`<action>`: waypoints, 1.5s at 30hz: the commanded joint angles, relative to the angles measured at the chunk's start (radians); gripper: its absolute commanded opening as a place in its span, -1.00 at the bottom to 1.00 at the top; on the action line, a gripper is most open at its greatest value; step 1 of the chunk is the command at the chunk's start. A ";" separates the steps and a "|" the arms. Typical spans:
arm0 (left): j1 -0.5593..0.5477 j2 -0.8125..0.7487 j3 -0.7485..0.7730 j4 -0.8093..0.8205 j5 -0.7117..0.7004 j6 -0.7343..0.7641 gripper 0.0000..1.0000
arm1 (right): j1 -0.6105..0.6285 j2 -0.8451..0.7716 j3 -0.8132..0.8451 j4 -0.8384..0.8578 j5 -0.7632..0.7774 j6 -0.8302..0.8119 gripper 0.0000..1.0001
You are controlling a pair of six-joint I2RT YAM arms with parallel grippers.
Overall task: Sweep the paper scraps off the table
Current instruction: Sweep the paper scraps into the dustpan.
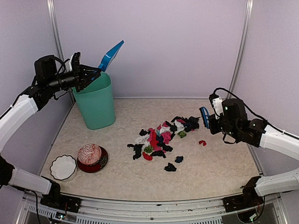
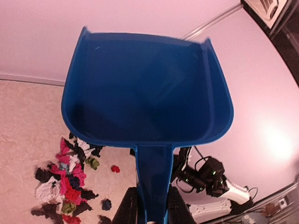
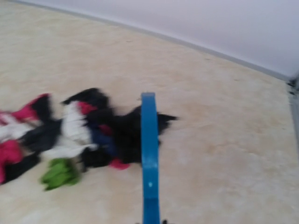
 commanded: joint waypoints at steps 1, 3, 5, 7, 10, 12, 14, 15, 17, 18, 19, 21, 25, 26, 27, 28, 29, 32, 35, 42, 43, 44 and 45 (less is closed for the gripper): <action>-0.112 -0.042 0.059 -0.295 -0.201 0.283 -1.00 | -0.090 0.073 0.067 0.043 -0.022 -0.035 -1.00; -0.164 -0.050 0.059 -0.339 -0.261 0.326 -1.00 | -0.133 0.116 0.091 0.068 -0.056 -0.038 -1.00; -0.207 -0.057 0.061 -0.385 -0.318 0.365 -1.00 | -0.176 0.161 0.116 0.082 -0.091 -0.044 -1.00; -0.245 -0.062 0.061 -0.434 -0.367 0.402 -1.00 | -0.215 0.203 0.137 0.091 -0.127 -0.049 -1.00; -0.307 -0.079 0.056 -0.487 -0.456 0.447 -1.00 | -0.251 0.259 0.159 0.118 -0.152 -0.080 -1.00; -0.340 -0.092 0.045 -0.513 -0.505 0.463 -1.00 | -0.277 0.302 0.179 0.123 -0.159 -0.090 -1.00; -0.362 -0.108 0.024 -0.526 -0.526 0.471 -1.00 | -0.293 0.343 0.197 0.124 -0.180 -0.096 -1.00; -0.368 -0.119 0.013 -0.525 -0.527 0.473 -1.00 | -0.299 0.363 0.200 0.131 -0.188 -0.101 -1.00; -0.378 -0.138 -0.014 -0.523 -0.523 0.479 -1.00 | -0.309 0.403 0.212 0.142 -0.200 -0.106 -1.00; -0.383 -0.146 -0.024 -0.525 -0.526 0.482 -1.00 | -0.313 0.423 0.222 0.140 -0.204 -0.108 -1.00; -0.388 -0.156 -0.033 -0.529 -0.532 0.483 -1.00 | -0.317 0.454 0.230 0.133 -0.204 -0.113 -1.00; -0.401 -0.170 -0.050 -0.542 -0.547 0.481 -1.00 | -0.321 0.495 0.251 0.131 -0.204 -0.129 -1.00; -0.453 -0.189 -0.087 -0.561 -0.598 0.469 -1.00 | -0.322 0.579 0.307 0.095 -0.194 -0.167 -1.00; -0.465 -0.191 -0.095 -0.566 -0.612 0.464 -1.00 | -0.322 0.600 0.321 0.085 -0.197 -0.176 -1.00; -0.477 -0.193 -0.102 -0.570 -0.630 0.459 -1.00 | -0.322 0.619 0.330 0.079 -0.206 -0.181 -1.00; -0.492 -0.196 -0.109 -0.574 -0.650 0.452 -1.00 | -0.322 0.637 0.338 0.073 -0.216 -0.187 -1.00; -0.504 -0.198 -0.117 -0.576 -0.671 0.445 -1.00 | -0.322 0.653 0.347 0.070 -0.225 -0.191 -1.00; -0.539 -0.197 -0.134 -0.589 -0.731 0.421 -1.00 | -0.316 0.698 0.372 0.049 -0.277 -0.198 -1.00; -0.591 -0.174 -0.136 -0.625 -0.814 0.394 -1.00 | -0.292 0.731 0.386 0.033 -0.295 -0.209 -1.00; -0.729 -0.088 -0.156 -0.691 -0.915 0.343 -1.00 | -0.238 0.753 0.390 0.012 -0.294 -0.249 -1.00; -0.750 -0.080 -0.163 -0.698 -0.924 0.331 -1.00 | -0.231 0.752 0.388 0.009 -0.292 -0.257 -1.00; -0.769 -0.074 -0.172 -0.703 -0.931 0.319 -1.00 | -0.224 0.751 0.385 0.009 -0.293 -0.265 -1.00; -0.790 -0.067 -0.183 -0.710 -0.938 0.305 -1.00 | -0.216 0.749 0.383 0.008 -0.291 -0.272 -1.00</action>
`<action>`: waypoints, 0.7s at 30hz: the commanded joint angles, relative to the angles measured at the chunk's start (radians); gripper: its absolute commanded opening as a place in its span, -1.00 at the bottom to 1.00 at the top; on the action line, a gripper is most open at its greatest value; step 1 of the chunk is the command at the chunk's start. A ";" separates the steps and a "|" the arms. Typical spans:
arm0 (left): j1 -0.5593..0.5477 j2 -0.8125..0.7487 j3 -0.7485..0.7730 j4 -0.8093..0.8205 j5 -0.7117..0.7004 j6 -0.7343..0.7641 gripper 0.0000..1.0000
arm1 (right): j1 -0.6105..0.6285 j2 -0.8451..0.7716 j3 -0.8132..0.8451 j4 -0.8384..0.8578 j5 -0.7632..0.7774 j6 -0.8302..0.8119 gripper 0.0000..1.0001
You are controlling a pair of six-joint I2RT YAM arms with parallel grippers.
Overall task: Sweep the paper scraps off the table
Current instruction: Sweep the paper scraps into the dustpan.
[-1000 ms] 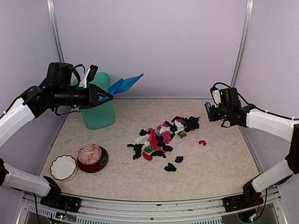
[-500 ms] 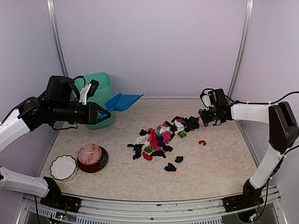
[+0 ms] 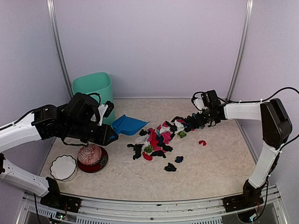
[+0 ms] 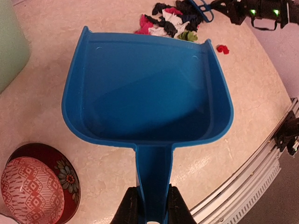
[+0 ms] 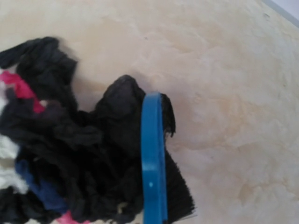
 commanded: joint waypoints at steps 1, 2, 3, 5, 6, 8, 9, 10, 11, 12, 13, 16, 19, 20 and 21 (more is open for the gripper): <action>-0.086 0.028 -0.042 -0.063 -0.085 -0.071 -1.00 | 0.046 0.025 0.006 -0.055 -0.031 -0.032 -1.00; -0.106 0.033 -0.052 -0.071 -0.101 -0.088 -1.00 | 0.052 0.027 0.009 -0.056 -0.031 -0.037 -1.00; -0.129 0.037 -0.063 -0.075 -0.112 -0.103 -1.00 | 0.059 0.027 0.010 -0.060 -0.034 -0.041 -1.00; -0.169 0.038 -0.093 -0.074 -0.128 -0.127 -1.00 | 0.071 0.028 0.010 -0.063 -0.051 -0.050 -1.00; -0.191 0.039 -0.116 -0.068 -0.132 -0.139 -1.00 | 0.076 0.027 0.007 -0.063 -0.063 -0.056 -1.00; -0.233 0.046 -0.140 -0.066 -0.142 -0.173 -1.00 | 0.091 0.027 0.008 -0.068 -0.074 -0.060 -1.00; -0.250 0.053 -0.148 -0.074 -0.151 -0.194 -1.00 | 0.099 0.026 0.007 -0.070 -0.080 -0.063 -1.00; -0.265 0.060 -0.158 -0.079 -0.158 -0.213 -1.00 | 0.109 0.024 0.007 -0.071 -0.083 -0.063 -1.00; -0.273 0.067 -0.171 -0.082 -0.161 -0.231 -1.00 | 0.117 0.024 0.007 -0.074 -0.085 -0.063 -1.00; -0.280 0.074 -0.183 -0.079 -0.159 -0.248 -1.00 | 0.126 0.025 0.008 -0.076 -0.090 -0.064 -1.00; -0.287 0.087 -0.196 -0.072 -0.153 -0.262 -1.00 | 0.135 0.025 0.009 -0.078 -0.091 -0.062 -1.00; -0.313 0.123 -0.219 -0.061 -0.157 -0.296 -1.00 | 0.158 0.028 0.015 -0.090 -0.104 -0.061 -1.00; -0.326 0.158 -0.233 -0.050 -0.159 -0.311 -1.00 | 0.183 0.031 0.013 -0.089 -0.108 -0.068 -1.00; -0.327 0.169 -0.238 -0.044 -0.159 -0.312 -1.00 | 0.189 0.033 0.015 -0.091 -0.110 -0.071 -1.00; -0.326 0.181 -0.241 -0.038 -0.159 -0.311 -1.00 | 0.195 0.034 0.018 -0.093 -0.110 -0.075 -1.00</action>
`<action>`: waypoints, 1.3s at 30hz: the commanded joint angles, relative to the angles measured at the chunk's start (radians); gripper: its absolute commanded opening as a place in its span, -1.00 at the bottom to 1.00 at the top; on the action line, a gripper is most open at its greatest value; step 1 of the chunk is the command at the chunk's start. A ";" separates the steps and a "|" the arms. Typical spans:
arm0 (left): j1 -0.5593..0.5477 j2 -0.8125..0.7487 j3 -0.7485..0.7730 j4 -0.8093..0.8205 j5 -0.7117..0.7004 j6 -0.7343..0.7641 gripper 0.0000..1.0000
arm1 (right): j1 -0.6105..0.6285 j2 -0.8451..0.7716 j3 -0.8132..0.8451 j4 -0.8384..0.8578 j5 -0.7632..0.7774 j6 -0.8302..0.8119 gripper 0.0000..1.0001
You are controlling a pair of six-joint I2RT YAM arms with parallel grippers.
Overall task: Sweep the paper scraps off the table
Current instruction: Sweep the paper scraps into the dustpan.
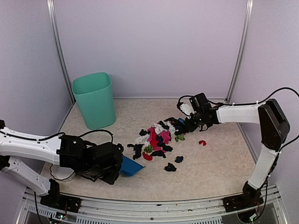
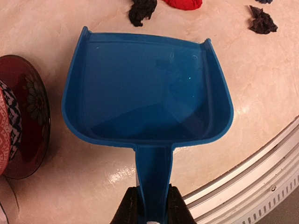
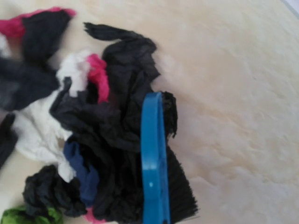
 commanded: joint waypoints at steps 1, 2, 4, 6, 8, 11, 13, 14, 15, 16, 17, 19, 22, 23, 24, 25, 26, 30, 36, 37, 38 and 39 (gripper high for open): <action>-0.010 0.047 -0.016 0.029 -0.024 -0.034 -1.00 | 0.047 0.035 0.016 -0.072 -0.075 -0.007 -1.00; -0.009 0.061 -0.017 0.039 -0.024 -0.031 -1.00 | 0.053 0.033 0.017 -0.074 -0.075 -0.012 -1.00; -0.008 0.089 -0.016 0.054 -0.022 -0.021 -1.00 | 0.065 0.032 0.019 -0.075 -0.072 -0.018 -1.00; 0.001 0.113 -0.015 0.062 -0.028 -0.014 -1.00 | 0.079 0.028 0.022 -0.078 -0.074 -0.026 -1.00; 0.012 0.133 -0.018 0.076 -0.025 -0.007 -1.00 | 0.092 0.026 0.022 -0.075 -0.075 -0.034 -1.00; 0.030 0.146 -0.032 0.106 -0.011 0.005 -1.00 | 0.107 0.027 0.023 -0.070 -0.078 -0.045 -1.00; 0.047 0.152 -0.044 0.127 -0.002 0.017 -1.00 | 0.118 0.032 0.023 -0.062 -0.082 -0.055 -1.00; 0.056 0.155 -0.048 0.136 0.005 0.023 -1.00 | 0.122 0.036 0.026 -0.059 -0.082 -0.058 -1.00; 0.063 0.158 -0.050 0.146 0.009 0.030 -1.00 | 0.129 0.040 0.031 -0.059 -0.082 -0.062 -1.00; 0.069 0.161 -0.052 0.159 0.015 0.040 -1.00 | 0.136 0.043 0.035 -0.059 -0.081 -0.066 -1.00; 0.076 0.163 -0.057 0.172 0.029 0.049 -1.00 | 0.143 0.046 0.037 -0.060 -0.082 -0.070 -1.00; 0.088 0.167 -0.063 0.198 0.045 0.066 -1.00 | 0.159 0.052 0.041 -0.058 -0.081 -0.077 -1.00; 0.106 0.179 -0.075 0.226 0.060 0.082 -1.00 | 0.185 0.057 0.038 -0.054 -0.110 -0.086 -1.00; 0.111 0.183 -0.078 0.236 0.064 0.087 -1.00 | 0.195 0.057 0.037 -0.055 -0.114 -0.086 -1.00; 0.114 0.187 -0.082 0.248 0.069 0.093 -1.00 | 0.203 0.058 0.036 -0.055 -0.116 -0.087 -1.00; 0.116 0.193 -0.085 0.262 0.074 0.096 -1.00 | 0.211 0.058 0.035 -0.056 -0.117 -0.086 -1.00; 0.119 0.198 -0.087 0.272 0.077 0.099 -1.00 | 0.219 0.058 0.034 -0.058 -0.119 -0.086 -1.00; 0.124 0.220 -0.091 0.299 0.083 0.106 -1.00 | 0.253 0.041 0.011 -0.051 -0.132 -0.080 -1.00; 0.134 0.244 -0.100 0.334 0.084 0.101 -1.00 | 0.306 0.006 -0.024 -0.040 -0.140 -0.064 -1.00; 0.135 0.247 -0.102 0.342 0.083 0.101 -1.00 | 0.314 0.000 -0.032 -0.037 -0.139 -0.061 -1.00; 0.136 0.251 -0.103 0.350 0.084 0.100 -1.00 | 0.322 -0.005 -0.037 -0.036 -0.142 -0.056 -1.00; 0.137 0.255 -0.104 0.360 0.084 0.101 -1.00 | 0.329 -0.011 -0.043 -0.035 -0.143 -0.053 -1.00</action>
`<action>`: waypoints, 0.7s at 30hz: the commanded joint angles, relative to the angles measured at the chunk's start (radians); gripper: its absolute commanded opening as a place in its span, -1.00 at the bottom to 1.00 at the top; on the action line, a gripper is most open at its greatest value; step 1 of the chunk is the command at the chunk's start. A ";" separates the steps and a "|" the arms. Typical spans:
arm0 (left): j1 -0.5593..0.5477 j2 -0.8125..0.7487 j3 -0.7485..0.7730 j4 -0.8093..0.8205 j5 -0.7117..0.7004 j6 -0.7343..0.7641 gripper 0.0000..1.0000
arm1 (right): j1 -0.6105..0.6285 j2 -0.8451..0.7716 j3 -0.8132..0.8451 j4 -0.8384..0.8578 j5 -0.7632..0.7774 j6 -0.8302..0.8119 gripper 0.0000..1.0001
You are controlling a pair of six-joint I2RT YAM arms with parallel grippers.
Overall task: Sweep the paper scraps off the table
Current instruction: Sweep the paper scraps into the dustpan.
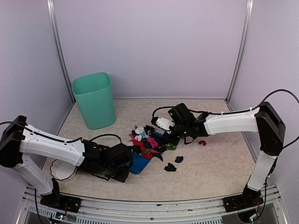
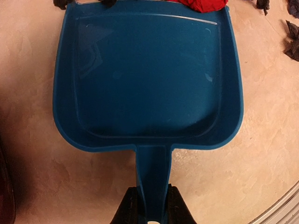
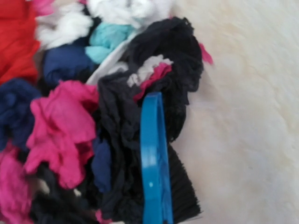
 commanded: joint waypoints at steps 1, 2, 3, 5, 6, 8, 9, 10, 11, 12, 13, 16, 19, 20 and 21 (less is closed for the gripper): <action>0.011 0.034 -0.021 0.041 0.034 0.015 -1.00 | 0.052 -0.025 -0.053 -0.044 -0.083 0.040 -1.00; 0.010 0.040 -0.021 0.050 0.035 0.019 -1.00 | 0.060 -0.027 -0.058 -0.045 -0.084 0.042 -1.00; 0.010 0.046 -0.022 0.058 0.036 0.021 -1.00 | 0.069 -0.027 -0.060 -0.046 -0.083 0.045 -1.00; 0.012 0.063 -0.020 0.072 0.037 0.026 -1.00 | 0.088 -0.031 -0.068 -0.046 -0.079 0.048 -1.00; 0.012 0.070 -0.018 0.079 0.037 0.028 -1.00 | 0.096 -0.034 -0.073 -0.045 -0.077 0.049 -1.00; 0.012 0.084 -0.017 0.092 0.038 0.032 -1.00 | 0.110 -0.041 -0.082 -0.038 -0.072 0.052 -1.00; 0.012 0.089 -0.018 0.098 0.040 0.034 -1.00 | 0.116 -0.045 -0.085 -0.035 -0.071 0.054 -1.00; 0.012 0.095 -0.016 0.102 0.041 0.035 -1.00 | 0.124 -0.049 -0.089 -0.034 -0.071 0.054 -1.00; 0.012 0.100 -0.015 0.104 0.041 0.037 -1.00 | 0.129 -0.052 -0.091 -0.033 -0.069 0.054 -1.00; 0.013 0.104 -0.014 0.104 0.040 0.037 -1.00 | 0.135 -0.057 -0.093 -0.035 -0.070 0.052 -1.00; 0.013 0.107 -0.014 0.106 0.039 0.038 -1.00 | 0.142 -0.064 -0.097 -0.037 -0.071 0.051 -1.00; 0.015 0.111 -0.011 0.112 0.032 0.040 -1.00 | 0.159 -0.082 -0.106 -0.041 -0.072 0.046 -1.00; 0.017 0.112 -0.014 0.123 0.023 0.043 -1.00 | 0.170 -0.109 -0.120 -0.041 -0.063 0.043 -1.00; 0.018 0.113 -0.013 0.128 0.019 0.045 -1.00 | 0.173 -0.118 -0.123 -0.044 -0.061 0.041 -1.00; 0.018 0.113 -0.015 0.136 0.015 0.045 -1.00 | 0.175 -0.127 -0.126 -0.047 -0.058 0.040 -1.00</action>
